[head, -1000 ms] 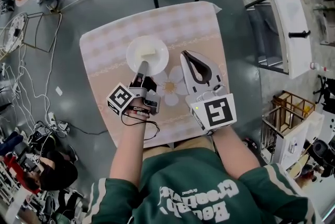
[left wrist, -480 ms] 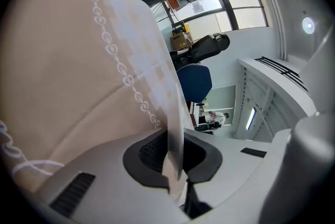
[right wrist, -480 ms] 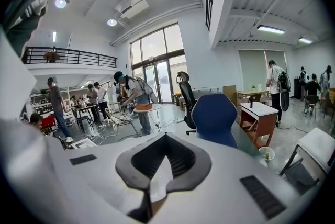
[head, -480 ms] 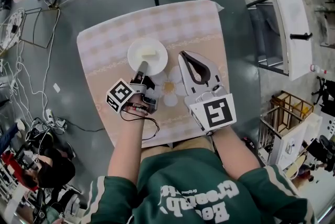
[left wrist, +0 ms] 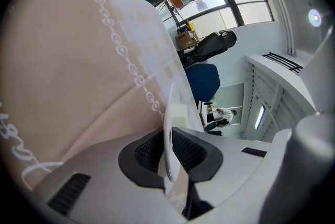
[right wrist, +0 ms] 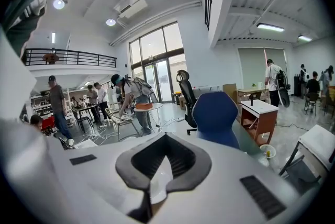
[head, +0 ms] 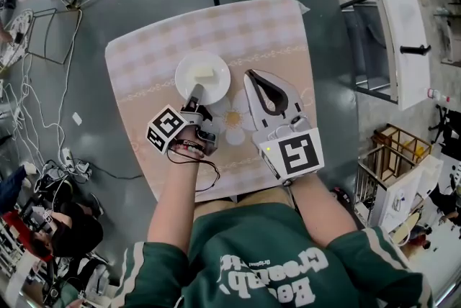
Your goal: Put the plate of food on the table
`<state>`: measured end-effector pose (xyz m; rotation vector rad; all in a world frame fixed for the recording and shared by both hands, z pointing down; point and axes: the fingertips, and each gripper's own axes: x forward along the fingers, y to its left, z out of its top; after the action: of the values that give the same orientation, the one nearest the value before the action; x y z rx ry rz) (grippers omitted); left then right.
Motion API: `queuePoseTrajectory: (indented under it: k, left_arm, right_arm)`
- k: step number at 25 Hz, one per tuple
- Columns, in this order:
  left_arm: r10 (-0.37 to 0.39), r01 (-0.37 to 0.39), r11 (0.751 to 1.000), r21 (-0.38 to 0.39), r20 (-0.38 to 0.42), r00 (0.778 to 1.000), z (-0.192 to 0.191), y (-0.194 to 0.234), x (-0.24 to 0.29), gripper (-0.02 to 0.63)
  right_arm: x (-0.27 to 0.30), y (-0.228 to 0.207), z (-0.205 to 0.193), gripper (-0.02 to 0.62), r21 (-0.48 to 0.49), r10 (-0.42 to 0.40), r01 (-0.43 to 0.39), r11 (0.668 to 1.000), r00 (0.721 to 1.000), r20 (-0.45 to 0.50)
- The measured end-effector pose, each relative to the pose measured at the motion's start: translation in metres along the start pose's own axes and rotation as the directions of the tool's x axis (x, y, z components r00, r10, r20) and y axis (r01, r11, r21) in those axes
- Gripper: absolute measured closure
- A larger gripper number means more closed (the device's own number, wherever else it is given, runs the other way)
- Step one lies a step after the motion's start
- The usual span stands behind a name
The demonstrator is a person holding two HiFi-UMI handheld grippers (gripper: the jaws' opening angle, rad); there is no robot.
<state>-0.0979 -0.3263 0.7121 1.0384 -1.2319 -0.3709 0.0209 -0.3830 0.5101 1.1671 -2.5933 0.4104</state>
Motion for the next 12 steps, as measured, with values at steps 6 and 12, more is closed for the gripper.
queuePoseTrajectory:
  k: [6,12]
  left_arm:
    - [0.049,-0.049,0.999,0.01,0.024,0.999,0.001,0.008,-0.009,0.427]
    - [0.12,-0.122,0.991,0.056,0.038,0.992,0.002,0.018,-0.022,0.359]
  right_arm:
    - [0.002,0.007,0.003,0.581,0.001,0.008,-0.008,1.0,1.0,0.004]
    - [0.005,0.016,0.005,0.581,-0.001,0.018,-0.018,1.0,1.0,0.009]
